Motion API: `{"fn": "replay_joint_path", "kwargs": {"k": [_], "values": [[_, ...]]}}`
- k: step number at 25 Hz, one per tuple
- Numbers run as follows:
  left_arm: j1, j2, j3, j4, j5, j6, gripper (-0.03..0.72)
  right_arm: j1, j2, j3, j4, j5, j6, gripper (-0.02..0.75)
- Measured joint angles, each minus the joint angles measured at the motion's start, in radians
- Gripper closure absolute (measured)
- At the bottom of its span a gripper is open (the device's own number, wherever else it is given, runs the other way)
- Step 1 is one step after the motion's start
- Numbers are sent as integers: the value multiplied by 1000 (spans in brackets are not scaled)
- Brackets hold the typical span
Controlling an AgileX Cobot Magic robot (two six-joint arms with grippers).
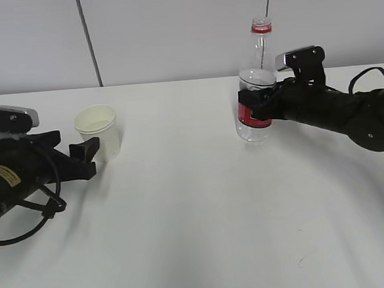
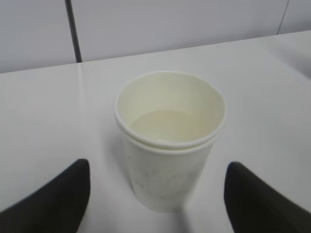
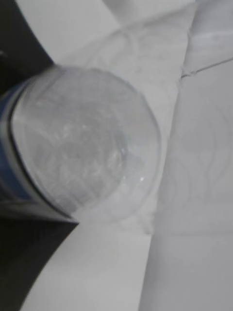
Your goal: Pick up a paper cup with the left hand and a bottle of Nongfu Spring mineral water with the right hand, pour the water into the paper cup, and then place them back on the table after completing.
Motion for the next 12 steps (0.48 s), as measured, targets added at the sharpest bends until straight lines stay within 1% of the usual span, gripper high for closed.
{"fn": "replay_joint_path", "kwargs": {"k": [4,12], "values": [[0,-4,0,0,0,0,166,0,19,-2,4,-38,0,321],[0,-4,0,0,0,0,166,0,22,-2,6,-43,0,321]]}}
